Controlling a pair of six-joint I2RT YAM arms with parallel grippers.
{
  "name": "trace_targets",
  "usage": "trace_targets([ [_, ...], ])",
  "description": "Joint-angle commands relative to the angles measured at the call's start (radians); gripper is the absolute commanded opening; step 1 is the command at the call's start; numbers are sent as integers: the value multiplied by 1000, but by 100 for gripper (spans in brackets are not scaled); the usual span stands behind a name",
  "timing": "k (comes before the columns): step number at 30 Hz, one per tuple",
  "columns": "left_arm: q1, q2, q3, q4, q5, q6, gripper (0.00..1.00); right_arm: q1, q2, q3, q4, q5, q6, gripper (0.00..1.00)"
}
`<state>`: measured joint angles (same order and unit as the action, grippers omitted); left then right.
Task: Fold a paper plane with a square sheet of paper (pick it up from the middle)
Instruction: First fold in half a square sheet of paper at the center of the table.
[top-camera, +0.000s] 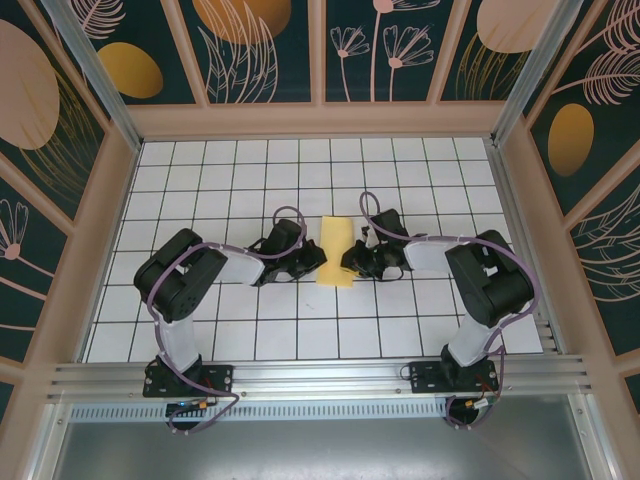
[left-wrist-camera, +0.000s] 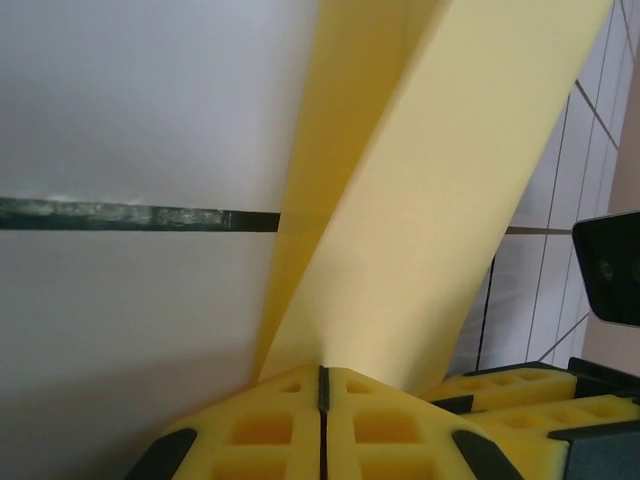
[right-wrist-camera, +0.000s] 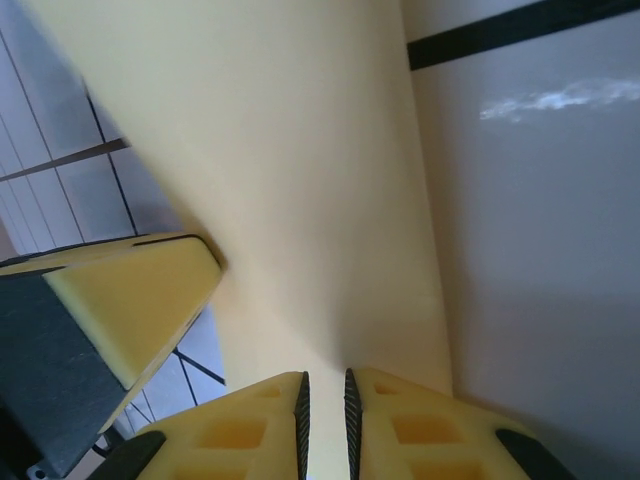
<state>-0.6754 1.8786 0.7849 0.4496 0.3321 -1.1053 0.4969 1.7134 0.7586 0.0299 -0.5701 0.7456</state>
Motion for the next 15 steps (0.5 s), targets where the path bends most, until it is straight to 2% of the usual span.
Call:
trace_targets([
  [1,-1,20,26,-76,-28,4,6,-24,-26,44,28,-25,-17,19],
  [8,-1,28,25,-100,-26,5,6,-92,-5,175,-48,-31,-141,22],
  [15,0,27,31,-119,-33,5,5,-139,87,223,5,-98,-187,21],
])
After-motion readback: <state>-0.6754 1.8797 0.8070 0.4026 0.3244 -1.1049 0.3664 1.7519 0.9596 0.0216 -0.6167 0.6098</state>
